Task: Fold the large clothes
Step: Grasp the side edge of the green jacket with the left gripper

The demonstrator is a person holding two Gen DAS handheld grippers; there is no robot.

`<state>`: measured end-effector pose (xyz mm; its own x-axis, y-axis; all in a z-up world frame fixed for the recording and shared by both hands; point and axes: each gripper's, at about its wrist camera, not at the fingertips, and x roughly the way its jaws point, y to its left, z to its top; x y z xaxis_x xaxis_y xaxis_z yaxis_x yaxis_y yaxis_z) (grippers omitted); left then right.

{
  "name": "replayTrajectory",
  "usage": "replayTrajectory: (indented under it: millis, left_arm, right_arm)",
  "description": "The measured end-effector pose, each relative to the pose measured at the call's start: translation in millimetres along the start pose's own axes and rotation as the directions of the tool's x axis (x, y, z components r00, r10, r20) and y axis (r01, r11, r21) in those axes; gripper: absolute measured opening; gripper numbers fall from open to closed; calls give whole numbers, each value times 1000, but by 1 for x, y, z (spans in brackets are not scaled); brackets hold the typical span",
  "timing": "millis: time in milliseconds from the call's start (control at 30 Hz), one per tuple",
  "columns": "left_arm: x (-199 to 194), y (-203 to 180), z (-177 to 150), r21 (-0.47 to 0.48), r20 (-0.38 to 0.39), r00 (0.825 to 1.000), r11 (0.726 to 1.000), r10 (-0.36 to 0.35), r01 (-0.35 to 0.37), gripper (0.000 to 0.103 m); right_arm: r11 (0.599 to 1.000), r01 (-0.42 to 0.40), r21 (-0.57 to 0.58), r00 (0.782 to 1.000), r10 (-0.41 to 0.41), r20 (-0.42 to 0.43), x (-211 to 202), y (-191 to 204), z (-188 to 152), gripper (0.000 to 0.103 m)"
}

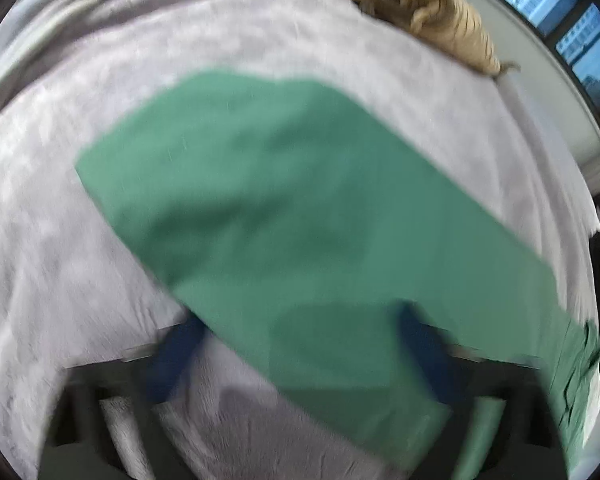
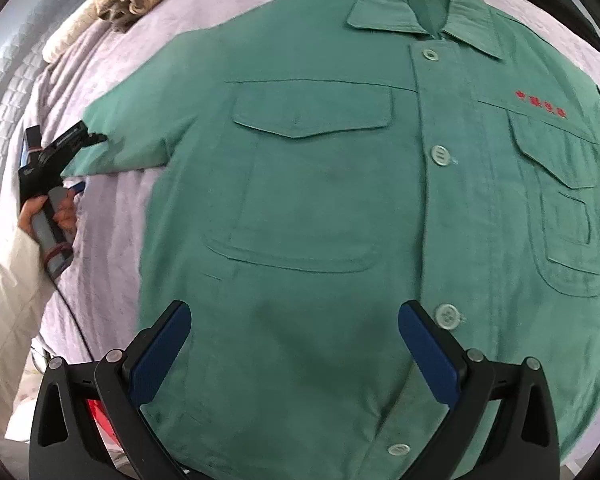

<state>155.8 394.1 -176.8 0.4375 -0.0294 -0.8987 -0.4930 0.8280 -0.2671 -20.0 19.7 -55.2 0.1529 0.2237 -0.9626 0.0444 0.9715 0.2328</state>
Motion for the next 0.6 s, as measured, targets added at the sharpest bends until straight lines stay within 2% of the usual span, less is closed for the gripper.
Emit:
replayTrajectory:
  millis: [33, 67, 100, 200, 267, 367, 500, 567, 600]
  left_arm:
    - [-1, 1, 0, 12, -4, 1000, 1000, -17, 17, 23]
    - [-1, 3, 3, 21, -11, 998, 998, -56, 56, 8]
    - [-5, 4, 6, 29, -14, 992, 992, -123, 124, 5]
    - [-24, -8, 0, 89, 26, 988, 985, -151, 148, 5]
    - [-43, -30, 5, 132, 49, 977, 971, -207, 199, 5]
    - [-79, -77, 1, 250, 72, 949, 927, -307, 280, 5]
    - [-127, -172, -25, 438, 42, 893, 811, -449, 387, 5]
    - [-148, -219, -52, 527, 3, 865, 736, -502, 425, 5]
    - [-156, -251, -74, 584, -26, 851, 684, -524, 438, 5]
  right_arm:
    - [1000, -9, 2, 1000, 9, 4, 0, 0, 0, 103]
    - [1000, -18, 3, 1000, 17, 8, 0, 1, -1, 103]
    - [1000, -21, 4, 1000, 21, 8, -1, 0, -1, 103]
    - [1000, -28, 11, 999, 27, 20, -2, -3, -3, 103]
    - [999, -39, 27, 999, 38, 39, -5, -8, -4, 103]
    - [997, -50, 56, 996, 46, 79, -10, -18, -5, 103]
    - [994, -58, 95, 990, 44, 135, -28, -45, -7, 103]
    - [992, -54, 118, 986, 35, 160, -40, -62, -7, 103]
    - [989, -50, 136, 983, 24, 184, -48, -74, -7, 103]
